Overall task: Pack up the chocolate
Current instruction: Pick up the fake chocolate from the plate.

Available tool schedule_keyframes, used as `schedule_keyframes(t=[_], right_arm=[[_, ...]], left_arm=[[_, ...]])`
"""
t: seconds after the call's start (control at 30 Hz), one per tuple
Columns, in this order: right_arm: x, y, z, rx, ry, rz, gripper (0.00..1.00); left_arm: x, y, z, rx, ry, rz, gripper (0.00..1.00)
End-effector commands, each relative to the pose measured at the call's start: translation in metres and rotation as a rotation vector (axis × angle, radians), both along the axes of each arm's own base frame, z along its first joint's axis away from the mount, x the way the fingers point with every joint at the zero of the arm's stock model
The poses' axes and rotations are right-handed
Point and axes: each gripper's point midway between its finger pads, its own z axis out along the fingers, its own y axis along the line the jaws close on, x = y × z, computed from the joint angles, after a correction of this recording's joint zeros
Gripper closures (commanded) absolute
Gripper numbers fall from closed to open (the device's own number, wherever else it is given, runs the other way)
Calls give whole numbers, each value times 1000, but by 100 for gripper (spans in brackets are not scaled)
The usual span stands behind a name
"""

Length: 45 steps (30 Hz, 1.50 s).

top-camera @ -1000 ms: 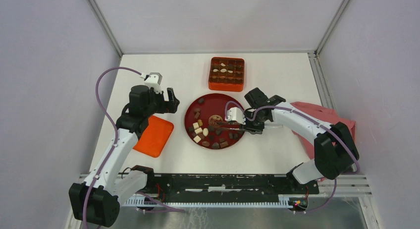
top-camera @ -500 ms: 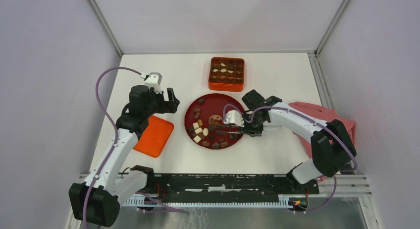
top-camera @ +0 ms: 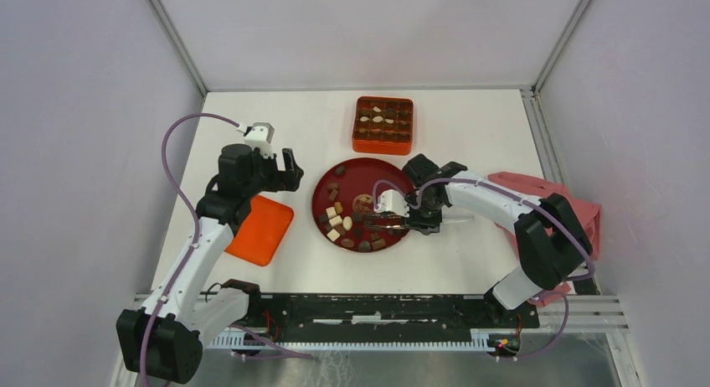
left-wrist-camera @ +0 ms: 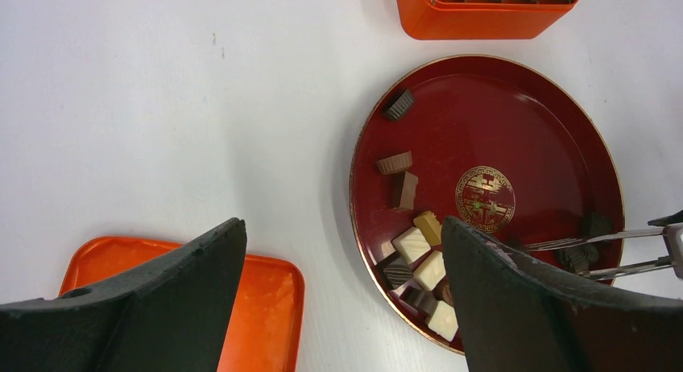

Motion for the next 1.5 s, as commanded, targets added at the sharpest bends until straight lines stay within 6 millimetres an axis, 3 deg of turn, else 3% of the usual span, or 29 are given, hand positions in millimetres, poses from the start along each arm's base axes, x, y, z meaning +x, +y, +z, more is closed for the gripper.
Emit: schedule_keyframes(t=[0.0,0.3,0.93,1.0,1.2,1.3,1.47], right_arm=[[10,6,13,-9,-37,-11,56],[20,12,29,-6,-68,-45,55],[17,10,18,-75,-26,-44,56],[16,10,17,-82,-21,-43,59],[14,11,18,-73,-8,-41,88],[13,13,20,-60,-6,-39,98],[13,18,24,-25,-3,-37,100]], left_arm=[[3,4,8,42,-51,-19,5],[3,4,9,42,-54,-19,5],[2,3,9,39,-54,-24,5],[2,3,10,39,-57,-25,5],[2,2,9,39,-54,-25,5],[2,3,8,40,-53,-24,5],[2,3,9,40,-56,-22,5]])
